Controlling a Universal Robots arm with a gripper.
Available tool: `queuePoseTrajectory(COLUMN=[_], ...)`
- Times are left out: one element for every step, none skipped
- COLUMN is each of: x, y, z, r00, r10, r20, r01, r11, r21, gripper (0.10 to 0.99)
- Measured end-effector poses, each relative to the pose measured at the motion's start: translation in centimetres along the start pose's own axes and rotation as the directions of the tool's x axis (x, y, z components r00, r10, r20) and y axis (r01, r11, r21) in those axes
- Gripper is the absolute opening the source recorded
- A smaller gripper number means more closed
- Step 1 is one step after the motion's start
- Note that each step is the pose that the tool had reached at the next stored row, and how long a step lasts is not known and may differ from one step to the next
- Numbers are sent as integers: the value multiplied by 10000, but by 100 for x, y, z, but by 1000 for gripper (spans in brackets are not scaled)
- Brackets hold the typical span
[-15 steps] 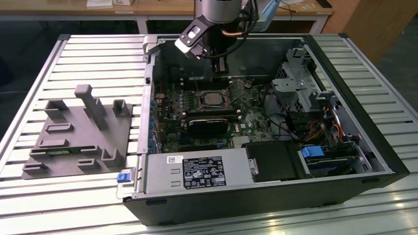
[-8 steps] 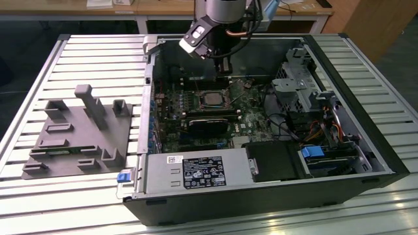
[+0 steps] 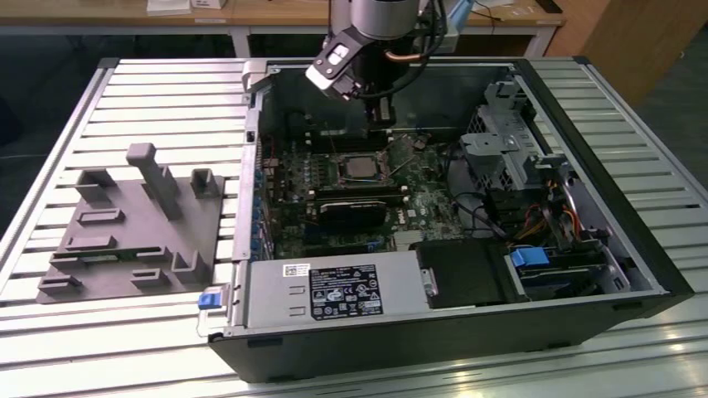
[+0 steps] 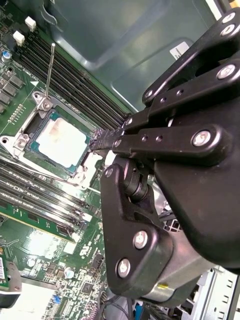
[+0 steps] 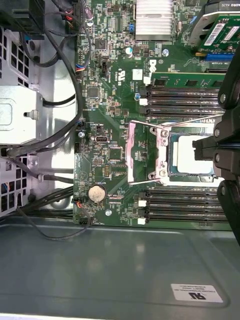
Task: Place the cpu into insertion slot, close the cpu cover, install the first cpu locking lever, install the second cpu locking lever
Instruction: 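Close the cpu cover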
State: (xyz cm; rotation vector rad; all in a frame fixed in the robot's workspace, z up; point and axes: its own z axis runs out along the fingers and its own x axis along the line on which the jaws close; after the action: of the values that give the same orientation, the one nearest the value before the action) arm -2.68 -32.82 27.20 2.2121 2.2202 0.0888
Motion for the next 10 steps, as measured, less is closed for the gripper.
queuePoseTrajectory(x=[0,0,0,0,0,0,0,0,0,0], y=[2,4,6,8,10,12,14,16,18,20], z=[0,0,0,0,1,1,1,1,1,1], r00=[10000,10000,10000,10000,10000,10000,10000,10000,10000,10000], r10=[0,0,0,0,0,0,1,0,1,0], r20=[-1,0,0,0,0,0,-1,-1,-1,-1], r01=[0,0,0,0,0,0,-1,0,-1,0], r11=[10000,10000,10000,10000,10000,10000,10000,10000,10000,10000], r21=[0,0,0,0,0,0,0,0,0,0], gripper=[106,106,106,106,106,106,106,106,106,106])
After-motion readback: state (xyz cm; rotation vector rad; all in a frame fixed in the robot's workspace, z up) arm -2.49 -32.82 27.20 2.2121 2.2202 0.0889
